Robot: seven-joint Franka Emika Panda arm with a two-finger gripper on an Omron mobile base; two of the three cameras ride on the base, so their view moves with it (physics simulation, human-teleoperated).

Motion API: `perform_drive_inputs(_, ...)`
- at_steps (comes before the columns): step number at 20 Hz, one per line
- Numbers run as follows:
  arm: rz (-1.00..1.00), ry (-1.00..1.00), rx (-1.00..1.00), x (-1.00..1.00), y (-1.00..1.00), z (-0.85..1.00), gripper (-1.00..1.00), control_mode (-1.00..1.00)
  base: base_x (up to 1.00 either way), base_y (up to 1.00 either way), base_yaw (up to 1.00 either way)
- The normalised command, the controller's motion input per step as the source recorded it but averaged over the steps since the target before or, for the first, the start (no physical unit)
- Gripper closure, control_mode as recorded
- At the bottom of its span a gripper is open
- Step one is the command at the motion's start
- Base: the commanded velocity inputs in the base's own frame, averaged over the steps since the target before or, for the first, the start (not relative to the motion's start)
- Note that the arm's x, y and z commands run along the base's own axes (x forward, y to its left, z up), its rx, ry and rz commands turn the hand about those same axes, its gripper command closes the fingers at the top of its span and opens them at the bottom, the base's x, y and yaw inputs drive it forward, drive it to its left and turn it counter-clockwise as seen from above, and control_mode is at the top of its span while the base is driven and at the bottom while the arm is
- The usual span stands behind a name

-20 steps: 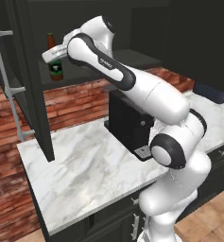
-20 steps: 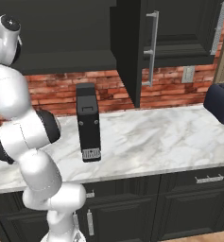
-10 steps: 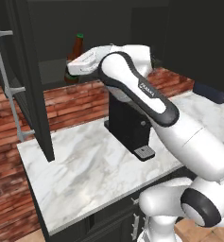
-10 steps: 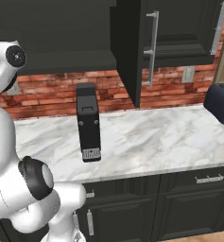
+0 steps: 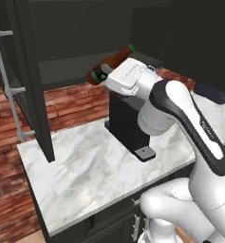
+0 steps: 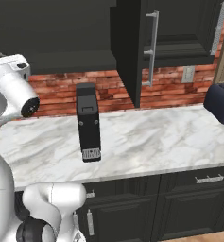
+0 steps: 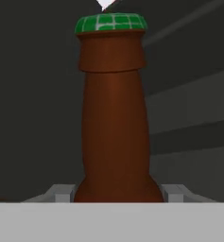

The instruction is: Open the cabinet directly in front. Then move the beer and the mug to the dining counter with the jar on it.

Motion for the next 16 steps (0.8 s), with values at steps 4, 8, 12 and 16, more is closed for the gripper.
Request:
perform_drive_inputs(4, -0.03, 0.0, 0.38, -1.0, -0.6, 0.75, 1.0, -1.0, 0.0, 0.0, 0.0)
perform_drive_inputs(8, 0.0, 0.11, 0.21, -1.0, -0.7, 0.06, 1.0, -1.0, 0.0, 0.0, 0.0)
perform_drive_inputs(12, 0.0, 0.39, -0.04, -1.0, -0.62, -0.58, 1.0, -1.0, 0.0, 0.0, 0.0)
perform_drive_inputs(16, 0.0, 0.6, -0.08, -0.99, -0.51, -0.36, 1.0, -1.0, 0.0, 0.0, 0.0)
